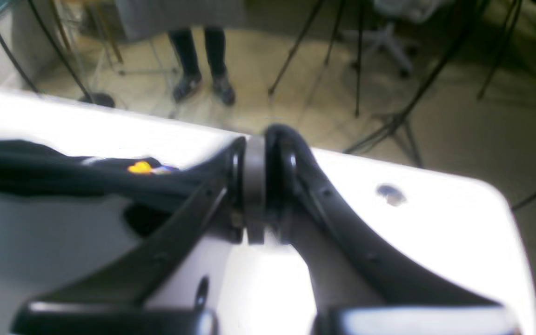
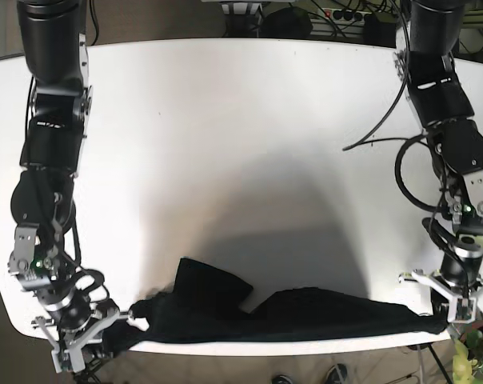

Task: Fold the T-shirt properly
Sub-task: 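Hold the shirt with both grippers and spread it apart, lifting, then lay the shirt flat and grasp its shoulder corners with both grippers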

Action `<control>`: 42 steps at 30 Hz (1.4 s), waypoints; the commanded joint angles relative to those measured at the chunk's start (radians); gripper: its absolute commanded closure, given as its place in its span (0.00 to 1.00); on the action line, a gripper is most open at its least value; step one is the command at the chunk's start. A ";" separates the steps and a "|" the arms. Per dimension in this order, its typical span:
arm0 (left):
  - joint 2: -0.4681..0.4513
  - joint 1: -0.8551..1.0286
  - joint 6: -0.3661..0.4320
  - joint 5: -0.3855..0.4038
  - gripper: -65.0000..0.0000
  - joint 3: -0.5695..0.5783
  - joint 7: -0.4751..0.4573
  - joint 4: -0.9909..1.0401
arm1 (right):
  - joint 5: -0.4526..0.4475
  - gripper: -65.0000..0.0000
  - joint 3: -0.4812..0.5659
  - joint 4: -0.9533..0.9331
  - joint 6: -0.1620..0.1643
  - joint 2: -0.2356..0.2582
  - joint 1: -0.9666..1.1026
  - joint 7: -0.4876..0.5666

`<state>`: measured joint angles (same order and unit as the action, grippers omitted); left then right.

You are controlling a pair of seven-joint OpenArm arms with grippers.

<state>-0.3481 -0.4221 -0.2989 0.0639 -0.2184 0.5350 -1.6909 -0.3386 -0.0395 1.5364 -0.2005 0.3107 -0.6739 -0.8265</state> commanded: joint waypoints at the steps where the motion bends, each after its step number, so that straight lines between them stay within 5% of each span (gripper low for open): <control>1: -0.015 0.029 0.013 0.003 1.00 -0.009 -0.029 -0.050 | -0.003 0.97 -0.050 0.052 0.005 -0.002 0.029 0.039; 15: 0.045 0.475 0.013 0.001 1.00 -0.115 -0.034 -0.212 | -0.139 0.97 -0.268 0.270 0.013 -0.086 0.556 0.036; 32: 0.085 0.823 0.013 0.001 1.00 -0.217 -0.037 -0.252 | -0.230 0.97 -0.382 0.327 0.005 -0.218 0.949 0.042; 39: 0.103 0.840 0.013 0.000 1.00 -0.155 -0.106 -0.251 | -0.221 0.97 -0.377 0.275 -0.046 -0.235 0.994 0.092; 42: 0.106 0.825 0.013 -0.003 0.86 -0.111 -0.108 -0.251 | -0.221 0.97 -0.376 0.253 -0.047 -0.235 0.991 0.112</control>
<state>-0.2340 0.4099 -0.2874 0.0536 -0.3321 0.4530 -1.9224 -0.5476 -0.4118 1.7813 -0.2367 0.0666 0.3225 -0.7357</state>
